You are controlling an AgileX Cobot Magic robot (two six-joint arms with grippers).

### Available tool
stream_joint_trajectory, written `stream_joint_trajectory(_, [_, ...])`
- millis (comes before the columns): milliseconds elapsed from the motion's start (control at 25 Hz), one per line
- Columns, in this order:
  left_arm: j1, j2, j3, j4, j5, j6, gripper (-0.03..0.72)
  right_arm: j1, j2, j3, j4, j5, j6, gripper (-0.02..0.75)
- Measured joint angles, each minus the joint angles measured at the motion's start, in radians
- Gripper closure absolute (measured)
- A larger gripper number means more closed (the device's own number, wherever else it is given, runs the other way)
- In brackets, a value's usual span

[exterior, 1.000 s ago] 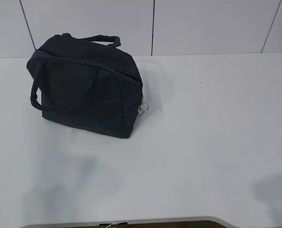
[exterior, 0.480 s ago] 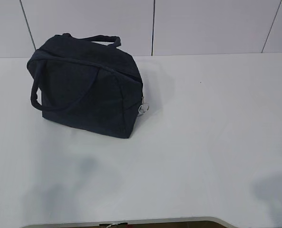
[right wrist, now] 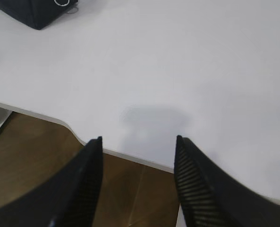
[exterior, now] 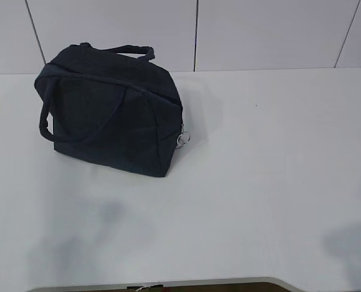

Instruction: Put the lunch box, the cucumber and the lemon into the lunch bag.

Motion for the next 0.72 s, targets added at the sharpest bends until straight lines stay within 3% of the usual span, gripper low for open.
stream_joint_trajectory(160, [0.07, 0.0, 0.0, -0.002, 0.0, 0.0, 0.289, -0.071, 0.0, 0.0, 0.0, 0.0, 0.0, 0.338])
stream_joint_trajectory(440, [0.317, 0.0, 0.0, -0.002, 0.0, 0.0, 0.307, -0.29, 0.0, 0.0, 0.0, 0.0, 0.0, 0.339])
stream_joint_trajectory(560, [0.394, 0.0, 0.0, -0.004, 0.0, 0.0, 0.321, -0.313, 0.0, 0.0, 0.0, 0.0, 0.0, 0.338])
stream_joint_trajectory(720, [0.424, 0.0, 0.0, -0.004, 0.0, 0.0, 0.328, -0.313, 0.0, 0.0, 0.0, 0.0, 0.0, 0.338])
